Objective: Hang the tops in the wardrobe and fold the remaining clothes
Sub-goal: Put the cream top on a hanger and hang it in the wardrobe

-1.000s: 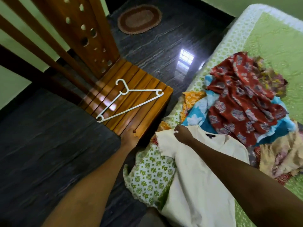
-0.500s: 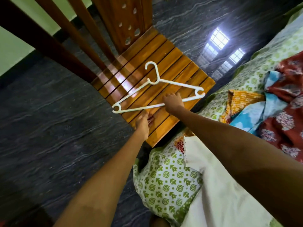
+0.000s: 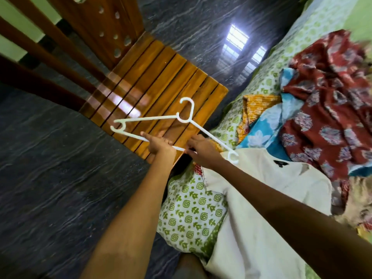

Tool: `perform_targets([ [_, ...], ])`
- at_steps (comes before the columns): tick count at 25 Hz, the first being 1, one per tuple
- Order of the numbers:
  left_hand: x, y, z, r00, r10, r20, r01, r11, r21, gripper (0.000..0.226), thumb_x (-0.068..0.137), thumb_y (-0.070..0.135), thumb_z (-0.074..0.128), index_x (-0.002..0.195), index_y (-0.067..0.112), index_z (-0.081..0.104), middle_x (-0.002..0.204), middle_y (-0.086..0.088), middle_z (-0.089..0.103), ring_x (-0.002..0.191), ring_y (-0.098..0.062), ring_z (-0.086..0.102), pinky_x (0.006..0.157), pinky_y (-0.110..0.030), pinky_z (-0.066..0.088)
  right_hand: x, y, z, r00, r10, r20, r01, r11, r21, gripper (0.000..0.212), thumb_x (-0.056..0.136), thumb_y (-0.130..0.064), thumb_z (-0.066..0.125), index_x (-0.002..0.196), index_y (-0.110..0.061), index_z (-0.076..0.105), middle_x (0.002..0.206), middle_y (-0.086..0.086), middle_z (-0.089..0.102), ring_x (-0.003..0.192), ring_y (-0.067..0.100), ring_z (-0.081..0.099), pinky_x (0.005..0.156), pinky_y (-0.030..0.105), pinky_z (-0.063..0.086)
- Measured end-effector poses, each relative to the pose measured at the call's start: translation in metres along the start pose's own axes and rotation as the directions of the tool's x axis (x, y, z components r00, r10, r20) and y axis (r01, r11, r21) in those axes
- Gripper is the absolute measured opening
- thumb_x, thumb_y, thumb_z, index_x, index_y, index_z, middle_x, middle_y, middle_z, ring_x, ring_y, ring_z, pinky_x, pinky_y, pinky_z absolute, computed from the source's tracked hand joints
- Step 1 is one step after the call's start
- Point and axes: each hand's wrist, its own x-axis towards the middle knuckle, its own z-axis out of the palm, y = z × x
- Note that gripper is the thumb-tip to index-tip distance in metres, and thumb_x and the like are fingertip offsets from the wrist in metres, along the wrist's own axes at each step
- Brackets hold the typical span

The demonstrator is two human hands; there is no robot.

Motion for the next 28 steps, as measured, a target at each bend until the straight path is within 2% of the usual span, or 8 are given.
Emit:
perform_targets([
  [7,-0.091,-0.068,-0.009,0.964,-0.078,0.254,0.037,0.986,0.164,0.049,0.098,0.043,0.038,0.057,0.021,0.022,0.035,0.007,0.017,0.026,-0.008,0.014,0.031,-0.015,0.011,-0.101,0.022,-0.050,0.587,0.312,-0.747,-0.461,0.887,0.008,0.054,0.074,-0.040,0.063,0.112,-0.003,0.054,0.108,0.017,0.057,0.100,0.033,0.050,0.085,0.041,0.037],
  [9,-0.112,-0.102,-0.017,0.944,-0.119,0.308,0.033,0.962,0.270,0.049,0.099,0.041,0.038,0.057,0.022,0.022,0.034,0.008,0.017,0.025,-0.007,0.014,0.032,-0.014,0.011,-0.130,0.048,-0.074,0.476,0.594,-0.649,-0.500,0.789,0.356,0.057,0.074,-0.043,0.070,0.109,-0.001,0.054,0.107,0.018,0.058,0.096,0.031,0.054,0.081,0.035,0.036],
  [11,-0.127,-0.134,-0.024,0.931,-0.145,0.334,0.029,0.943,0.330,0.048,0.098,0.036,0.042,0.057,0.022,0.021,0.034,0.008,0.017,0.025,-0.007,0.015,0.032,-0.012,0.013,-0.161,0.074,-0.092,0.544,0.807,-0.230,-0.305,0.446,0.841,0.041,0.081,-0.039,0.070,0.098,-0.004,0.059,0.091,0.015,0.064,0.068,0.021,0.059,0.060,0.028,0.042],
  [13,-0.137,-0.172,-0.031,0.910,-0.196,0.365,0.006,0.888,0.460,0.046,0.098,0.027,0.046,0.057,0.019,0.025,0.034,0.007,0.021,0.026,-0.008,0.021,0.033,-0.015,0.019,-0.201,0.099,-0.090,0.554,0.833,-0.013,-0.257,0.186,0.948,0.024,0.087,-0.031,0.064,0.082,-0.008,0.062,0.066,0.009,0.059,0.045,0.012,0.045,0.042,0.018,0.033],
  [17,-0.137,-0.234,-0.038,0.836,-0.223,0.502,-0.432,0.299,0.851,0.023,0.093,0.020,0.055,0.076,0.009,0.046,0.070,-0.007,0.054,0.068,-0.023,0.056,0.064,-0.031,0.046,-0.279,0.148,-0.059,0.335,0.940,-0.061,-0.204,0.136,0.969,0.026,0.092,-0.020,0.059,0.067,-0.011,0.058,0.051,0.000,0.048,0.038,0.003,0.036,0.036,0.014,0.027],
  [21,-0.108,-0.250,-0.028,0.567,-0.074,0.821,-0.807,-0.250,0.535,0.022,0.086,0.001,0.053,0.107,0.002,0.055,0.114,-0.018,0.053,0.107,-0.030,0.050,0.091,-0.031,0.038,-0.330,0.200,-0.027,0.246,0.956,-0.159,-0.254,0.222,0.941,0.023,0.094,-0.021,0.055,0.081,-0.002,0.061,0.061,0.005,0.048,0.048,0.004,0.041,0.045,0.015,0.032],
  [24,-0.082,-0.259,-0.014,0.383,-0.182,0.906,-0.802,-0.552,0.228,0.037,0.084,-0.002,0.048,0.119,0.002,0.057,0.136,-0.021,0.043,0.128,-0.034,0.038,0.107,-0.036,0.031,-0.344,0.225,-0.012,0.240,0.955,-0.175,-0.278,0.240,0.930,0.027,0.093,-0.022,0.056,0.073,-0.004,0.060,0.058,0.004,0.047,0.053,0.010,0.040,0.053,0.027,0.032],
  [28,-0.071,-0.271,-0.005,0.306,-0.204,0.930,-0.650,-0.758,0.047,0.040,0.094,0.016,0.043,0.131,0.001,0.046,0.150,-0.020,0.026,0.142,-0.032,0.018,0.116,-0.043,0.008,-0.345,0.241,-0.015,0.301,0.929,-0.214,-0.315,0.309,0.897,0.025,0.093,-0.022,0.056,0.071,-0.011,0.060,0.057,0.007,0.045,0.050,0.013,0.039,0.052,0.028,0.031],
])
